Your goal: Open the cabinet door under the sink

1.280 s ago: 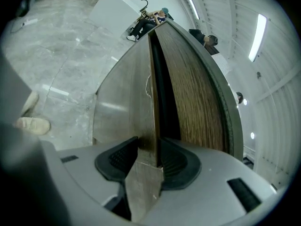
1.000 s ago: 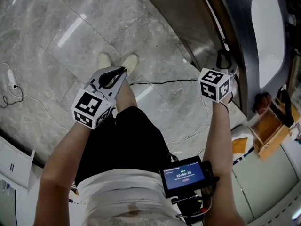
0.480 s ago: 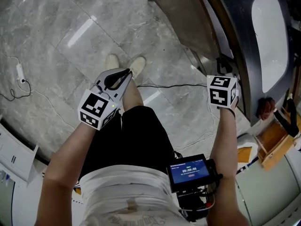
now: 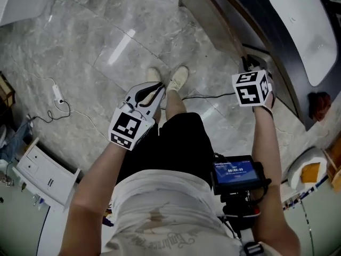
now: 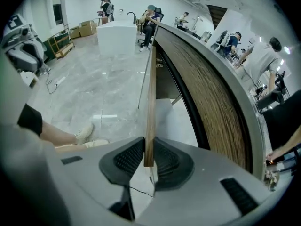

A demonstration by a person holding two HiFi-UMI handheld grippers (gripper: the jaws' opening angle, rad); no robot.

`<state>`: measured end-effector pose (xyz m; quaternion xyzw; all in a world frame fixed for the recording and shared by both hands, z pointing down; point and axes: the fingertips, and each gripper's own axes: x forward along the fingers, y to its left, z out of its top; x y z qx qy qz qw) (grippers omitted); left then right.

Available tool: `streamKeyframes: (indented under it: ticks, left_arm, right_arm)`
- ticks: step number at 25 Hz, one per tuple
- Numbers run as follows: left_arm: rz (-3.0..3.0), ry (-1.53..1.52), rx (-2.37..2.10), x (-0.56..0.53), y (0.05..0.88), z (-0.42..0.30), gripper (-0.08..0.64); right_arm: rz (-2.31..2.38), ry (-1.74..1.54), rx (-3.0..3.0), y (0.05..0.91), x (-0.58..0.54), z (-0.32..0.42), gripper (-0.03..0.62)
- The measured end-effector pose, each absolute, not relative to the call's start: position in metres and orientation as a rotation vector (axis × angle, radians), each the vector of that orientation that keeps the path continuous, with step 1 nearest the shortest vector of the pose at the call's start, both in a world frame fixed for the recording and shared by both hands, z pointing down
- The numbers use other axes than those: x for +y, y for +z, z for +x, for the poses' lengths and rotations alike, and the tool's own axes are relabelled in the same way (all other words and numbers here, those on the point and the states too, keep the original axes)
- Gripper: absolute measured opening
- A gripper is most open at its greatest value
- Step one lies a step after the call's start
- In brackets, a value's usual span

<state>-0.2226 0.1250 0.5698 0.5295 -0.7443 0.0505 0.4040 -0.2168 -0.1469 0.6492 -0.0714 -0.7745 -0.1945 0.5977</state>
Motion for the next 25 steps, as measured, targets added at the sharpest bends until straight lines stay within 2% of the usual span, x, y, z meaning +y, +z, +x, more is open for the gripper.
streamKeyframes:
  ticks: [12, 25]
  left_arm:
    - [1.333, 0.213, -1.977, 0.095, 0.509, -0.265, 0.032]
    - [1.363, 0.229, -1.910, 0.121, 0.496, -0.243, 0.032]
  right_arm:
    - [-0.237, -0.226, -1.834, 0.645, -0.125, -0.215, 0.067]
    - [-0.156, -0.106, -1.863, 0.636, -0.085, -0.213, 0.068]
